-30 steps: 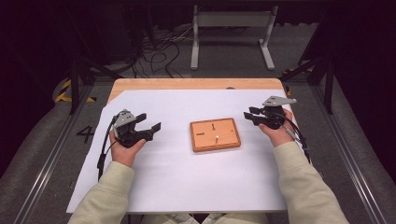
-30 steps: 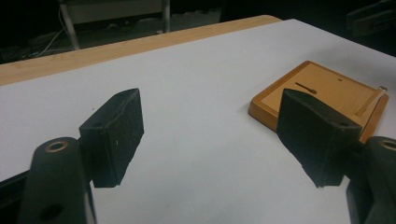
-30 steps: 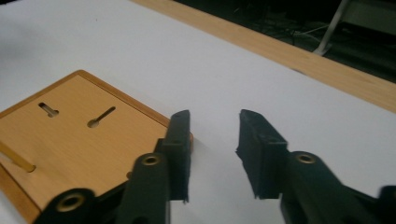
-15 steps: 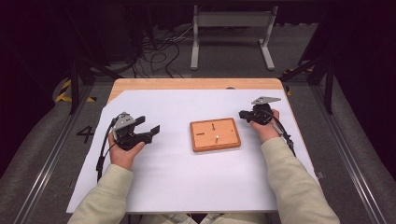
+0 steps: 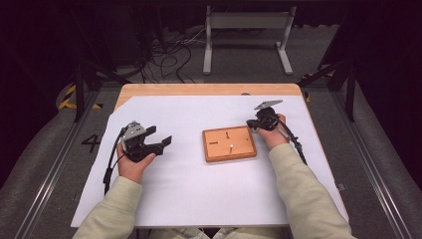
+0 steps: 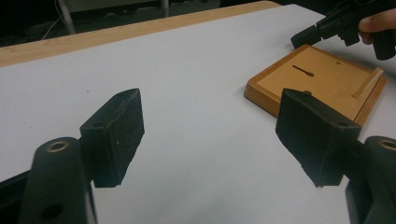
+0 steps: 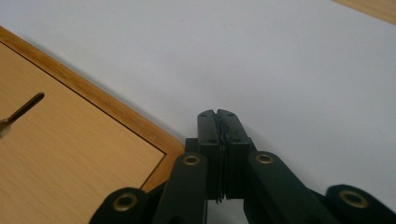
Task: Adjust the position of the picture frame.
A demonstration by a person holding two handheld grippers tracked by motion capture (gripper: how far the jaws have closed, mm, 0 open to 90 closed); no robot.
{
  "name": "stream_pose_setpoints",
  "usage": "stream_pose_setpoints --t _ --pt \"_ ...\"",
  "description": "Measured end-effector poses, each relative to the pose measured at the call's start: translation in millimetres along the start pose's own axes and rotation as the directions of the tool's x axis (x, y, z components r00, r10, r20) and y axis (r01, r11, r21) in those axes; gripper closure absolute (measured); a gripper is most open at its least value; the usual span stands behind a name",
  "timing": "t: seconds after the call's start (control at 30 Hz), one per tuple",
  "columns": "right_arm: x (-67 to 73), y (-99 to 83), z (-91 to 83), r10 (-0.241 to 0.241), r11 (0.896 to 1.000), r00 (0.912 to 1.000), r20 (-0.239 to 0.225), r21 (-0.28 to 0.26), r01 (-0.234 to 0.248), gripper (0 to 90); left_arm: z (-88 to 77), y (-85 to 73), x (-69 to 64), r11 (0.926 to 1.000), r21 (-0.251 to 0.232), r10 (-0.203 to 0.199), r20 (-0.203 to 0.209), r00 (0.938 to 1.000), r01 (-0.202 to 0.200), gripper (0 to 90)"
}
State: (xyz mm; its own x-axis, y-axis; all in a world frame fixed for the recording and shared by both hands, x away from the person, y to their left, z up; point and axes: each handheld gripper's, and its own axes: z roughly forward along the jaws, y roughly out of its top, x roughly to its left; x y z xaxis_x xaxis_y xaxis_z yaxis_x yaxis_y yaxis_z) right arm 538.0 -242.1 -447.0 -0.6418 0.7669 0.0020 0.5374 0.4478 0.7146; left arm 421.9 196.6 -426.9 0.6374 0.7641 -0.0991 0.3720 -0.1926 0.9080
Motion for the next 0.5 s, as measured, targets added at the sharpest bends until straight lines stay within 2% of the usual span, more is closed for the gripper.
stream_pose_setpoints --t 0.07,0.13,0.27,0.3,0.4,0.43,0.47,0.5 --pt "0.9 1.7 1.5 -0.026 1.000 0.9996 0.003 0.008 0.026 90.0 0.6 -0.2 0.1 1.0000 0.004 -0.004 0.002 1.0000 0.003 23.7" --pt "0.7 1.6 1.4 -0.029 1.000 0.9996 0.000 0.007 0.029 90.0 1.8 -0.6 0.4 1.0000 0.005 0.000 0.003 1.0000 0.000 23.7" --pt "0.3 0.7 1.2 -0.067 0.998 0.9975 -0.026 0.011 0.067 90.0 3.3 -0.6 0.1 1.0000 0.007 -0.004 0.008 1.0000 0.004 23.7" --pt "3.6 0.3 1.3 -0.089 0.996 0.9940 -0.063 0.015 0.090 90.0 4.0 -0.4 0.1 1.0000 0.004 -0.002 0.006 1.0000 0.002 23.7" --pt "12.0 1.7 1.9 -0.118 0.992 0.9883 -0.096 0.020 0.121 90.0 5.9 -0.7 -0.4 0.9999 0.014 -0.004 0.007 1.0000 0.004 23.7" --pt "16.1 2.0 2.8 -0.119 0.993 0.9847 -0.128 0.012 0.121 90.0 6.4 -0.9 -0.7 0.9999 0.014 -0.002 0.006 1.0000 0.002 23.7" --pt "21.7 2.5 3.2 -0.145 0.989 0.9810 -0.129 0.023 0.149 90.0 6.4 -0.9 -0.9 0.9998 0.018 0.000 0.008 1.0000 0.000 23.7" --pt "26.9 3.2 3.2 -0.153 0.987 0.9768 -0.150 0.015 0.157 90.0 6.4 -1.0 -1.3 0.9998 0.020 -0.001 0.009 1.0000 0.000 23.7"
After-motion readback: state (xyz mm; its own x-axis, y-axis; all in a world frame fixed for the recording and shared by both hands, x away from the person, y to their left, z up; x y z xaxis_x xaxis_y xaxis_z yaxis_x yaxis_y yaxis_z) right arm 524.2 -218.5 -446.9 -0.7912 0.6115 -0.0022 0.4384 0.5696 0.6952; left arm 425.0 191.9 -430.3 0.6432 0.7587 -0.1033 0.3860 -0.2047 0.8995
